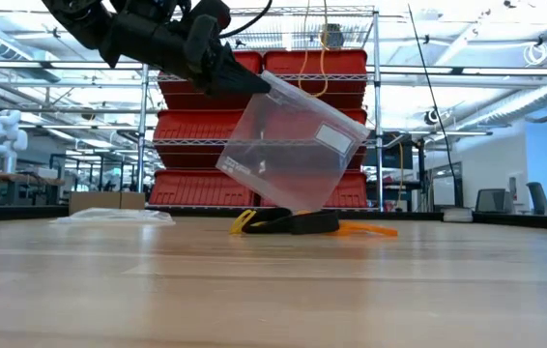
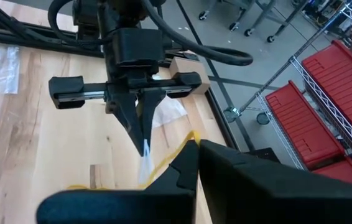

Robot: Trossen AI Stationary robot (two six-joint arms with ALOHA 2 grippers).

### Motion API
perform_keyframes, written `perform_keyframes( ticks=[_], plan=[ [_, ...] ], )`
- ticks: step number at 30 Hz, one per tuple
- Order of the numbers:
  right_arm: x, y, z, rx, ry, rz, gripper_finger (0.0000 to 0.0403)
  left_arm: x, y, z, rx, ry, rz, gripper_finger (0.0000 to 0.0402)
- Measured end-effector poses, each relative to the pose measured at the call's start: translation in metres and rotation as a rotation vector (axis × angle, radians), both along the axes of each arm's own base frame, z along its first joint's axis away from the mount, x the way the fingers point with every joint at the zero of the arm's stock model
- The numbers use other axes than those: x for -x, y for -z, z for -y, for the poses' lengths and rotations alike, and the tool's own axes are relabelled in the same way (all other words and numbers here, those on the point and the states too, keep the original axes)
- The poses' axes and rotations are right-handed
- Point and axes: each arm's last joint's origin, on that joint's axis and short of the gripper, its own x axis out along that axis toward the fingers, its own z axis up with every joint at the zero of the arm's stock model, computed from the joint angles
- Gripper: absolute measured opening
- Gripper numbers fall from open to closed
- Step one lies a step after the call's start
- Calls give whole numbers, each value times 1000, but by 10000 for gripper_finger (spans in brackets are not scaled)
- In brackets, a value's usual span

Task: Sort rubber bands
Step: Put the yellow rubber band into the transparent zip bag

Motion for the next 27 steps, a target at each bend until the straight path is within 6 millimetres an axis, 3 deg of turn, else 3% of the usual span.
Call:
perform_keyframes(
  ticks=[27],
  plan=[
    [0,0,1,18,20,1,0,0,0,0,1,1,-2,0]
  ],
)
